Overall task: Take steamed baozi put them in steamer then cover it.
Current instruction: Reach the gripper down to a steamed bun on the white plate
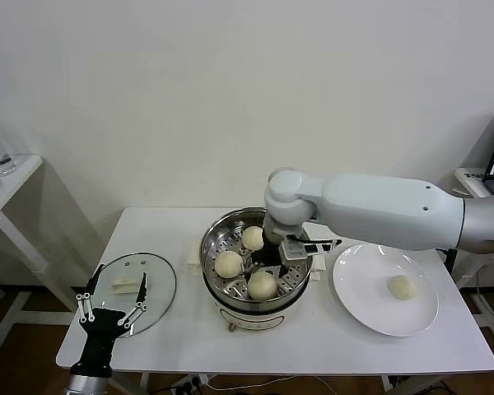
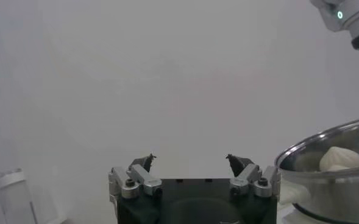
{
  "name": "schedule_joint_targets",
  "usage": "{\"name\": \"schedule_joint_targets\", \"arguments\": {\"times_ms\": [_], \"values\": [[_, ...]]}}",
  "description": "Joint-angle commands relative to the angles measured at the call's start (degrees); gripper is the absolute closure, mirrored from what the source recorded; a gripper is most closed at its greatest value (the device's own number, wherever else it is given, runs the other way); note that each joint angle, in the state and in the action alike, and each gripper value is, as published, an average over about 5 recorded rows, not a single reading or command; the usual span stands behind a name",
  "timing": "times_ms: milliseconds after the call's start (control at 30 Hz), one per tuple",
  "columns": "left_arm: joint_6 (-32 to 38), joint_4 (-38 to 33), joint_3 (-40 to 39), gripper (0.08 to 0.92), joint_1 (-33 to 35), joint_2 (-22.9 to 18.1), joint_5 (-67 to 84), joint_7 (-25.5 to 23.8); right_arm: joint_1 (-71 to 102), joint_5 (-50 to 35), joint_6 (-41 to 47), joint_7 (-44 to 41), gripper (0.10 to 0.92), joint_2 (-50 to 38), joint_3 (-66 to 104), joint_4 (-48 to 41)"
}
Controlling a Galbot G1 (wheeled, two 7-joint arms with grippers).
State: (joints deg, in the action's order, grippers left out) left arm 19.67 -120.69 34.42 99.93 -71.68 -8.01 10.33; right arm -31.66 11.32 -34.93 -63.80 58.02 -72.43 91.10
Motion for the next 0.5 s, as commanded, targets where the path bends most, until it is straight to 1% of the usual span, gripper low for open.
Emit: {"name": "schedule_joint_targets", "arguments": {"times_ms": [33, 167, 233, 367, 500], "values": [[0.0, 0.2, -0.2, 0.177, -0.2, 0.1, 0.0, 0.0, -2.4, -12.9, 15.6, -4.7, 0.203, -8.9, 8.4, -4.7], [-0.1, 0.4, -0.7, 0.177, -0.4, 0.2, -0.1, -0.1, -3.4, -24.4, 30.5, -5.9, 0.203, -14.8, 9.7, -12.9], [-0.1, 0.3, -0.8, 0.177, -0.4, 0.3, -0.1, -0.1, -2.8, -27.2, 34.7, -6.3, 0.203, -17.4, 10.7, -18.7], [0.1, 0.3, -0.8, 0.177, -0.4, 0.5, -0.2, -0.1, 0.0, -25.8, 36.9, -7.1, 0.203, -21.3, 12.2, -28.2], [0.0, 0.1, -0.8, 0.177, -0.4, 0.6, -0.3, -0.1, 4.0, -21.5, 36.5, -8.3, 0.203, -25.2, 11.9, -32.0]]}}
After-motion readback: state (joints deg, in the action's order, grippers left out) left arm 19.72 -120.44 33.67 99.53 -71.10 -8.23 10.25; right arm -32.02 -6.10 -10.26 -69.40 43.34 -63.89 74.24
